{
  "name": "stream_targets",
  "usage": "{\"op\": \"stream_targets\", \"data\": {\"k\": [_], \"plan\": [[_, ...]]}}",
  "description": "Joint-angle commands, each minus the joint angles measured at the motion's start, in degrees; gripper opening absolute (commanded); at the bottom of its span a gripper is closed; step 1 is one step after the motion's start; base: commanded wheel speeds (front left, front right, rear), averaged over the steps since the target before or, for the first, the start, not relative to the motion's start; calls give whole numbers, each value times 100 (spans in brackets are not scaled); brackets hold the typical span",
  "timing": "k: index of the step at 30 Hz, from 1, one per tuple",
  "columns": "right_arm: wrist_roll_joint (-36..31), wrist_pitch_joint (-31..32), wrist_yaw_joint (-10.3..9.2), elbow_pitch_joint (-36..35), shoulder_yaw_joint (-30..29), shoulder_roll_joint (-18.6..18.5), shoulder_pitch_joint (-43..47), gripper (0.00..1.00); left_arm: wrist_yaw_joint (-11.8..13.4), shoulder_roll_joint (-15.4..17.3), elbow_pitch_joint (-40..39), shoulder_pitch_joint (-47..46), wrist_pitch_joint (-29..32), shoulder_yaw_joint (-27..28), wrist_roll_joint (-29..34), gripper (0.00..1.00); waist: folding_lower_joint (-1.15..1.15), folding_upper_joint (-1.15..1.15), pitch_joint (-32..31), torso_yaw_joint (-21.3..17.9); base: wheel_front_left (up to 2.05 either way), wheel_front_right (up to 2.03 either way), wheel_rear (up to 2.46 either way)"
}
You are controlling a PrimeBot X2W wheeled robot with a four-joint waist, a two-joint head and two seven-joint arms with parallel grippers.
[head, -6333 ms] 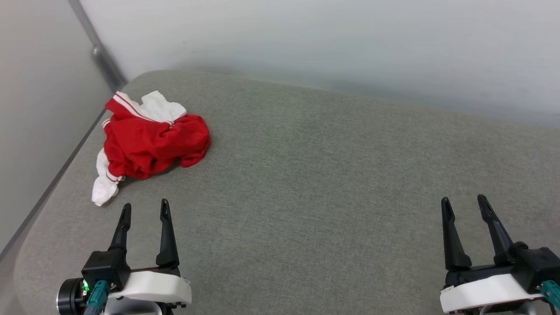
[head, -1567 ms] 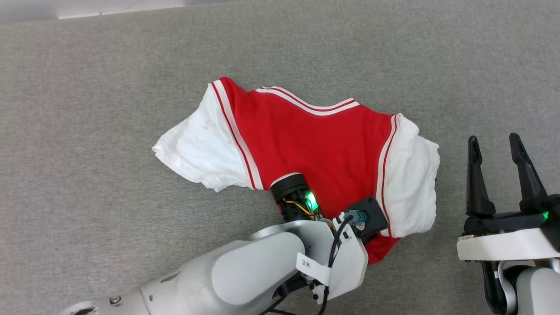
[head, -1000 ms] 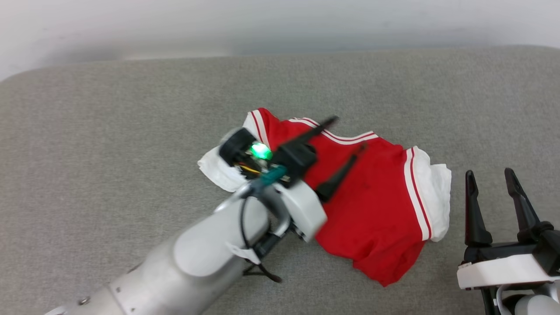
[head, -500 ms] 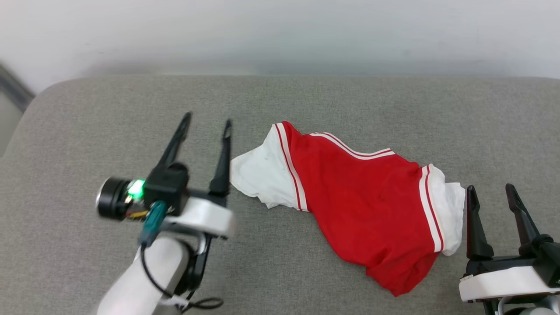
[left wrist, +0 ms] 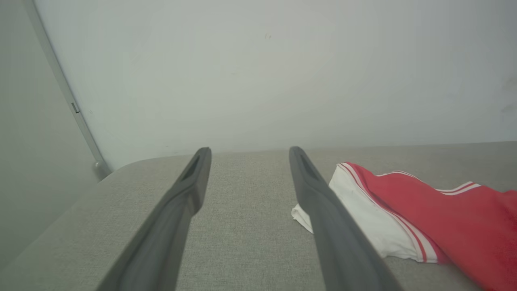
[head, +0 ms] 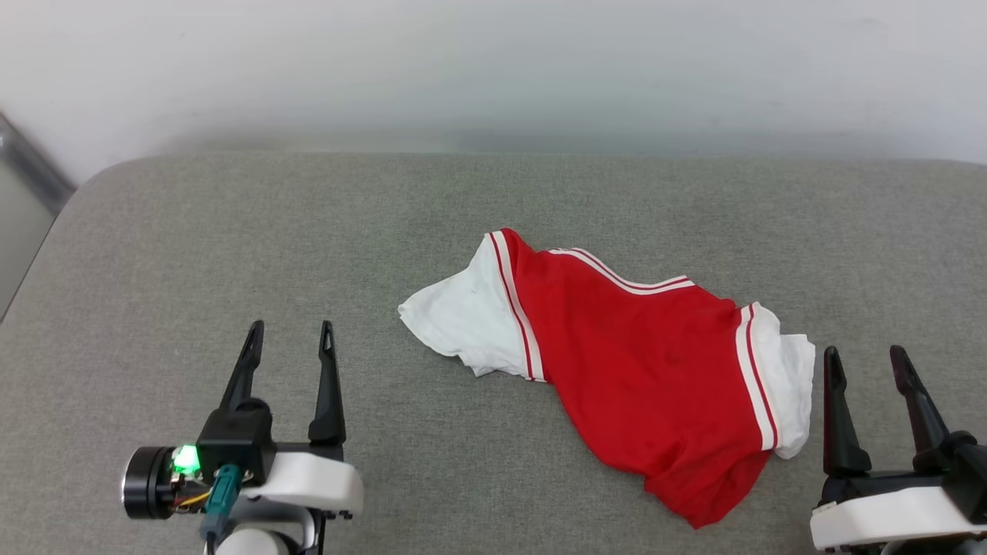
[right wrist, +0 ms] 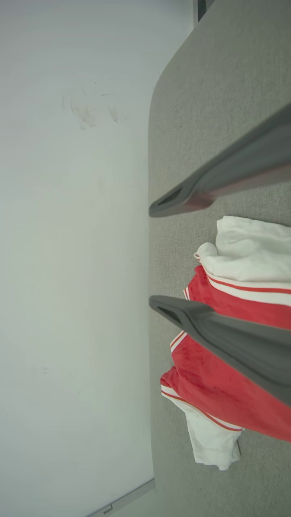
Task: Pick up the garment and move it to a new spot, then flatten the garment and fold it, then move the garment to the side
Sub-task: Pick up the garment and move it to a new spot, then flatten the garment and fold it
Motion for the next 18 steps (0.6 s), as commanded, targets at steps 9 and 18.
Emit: {"op": "stream_targets", "data": {"k": [9, 18], "plan": [[153, -10, -2, 2, -27, 10, 213, 100, -427, -358, -177, 560, -15, 552, 445, 100, 0, 0, -155, -68, 0, 0, 0], [255, -10, -2, 29, -82, 10, 399, 100, -761, -685, -101, 917, -15, 893, 700, 100, 0, 0, -282, -102, 0, 0, 0]]}}
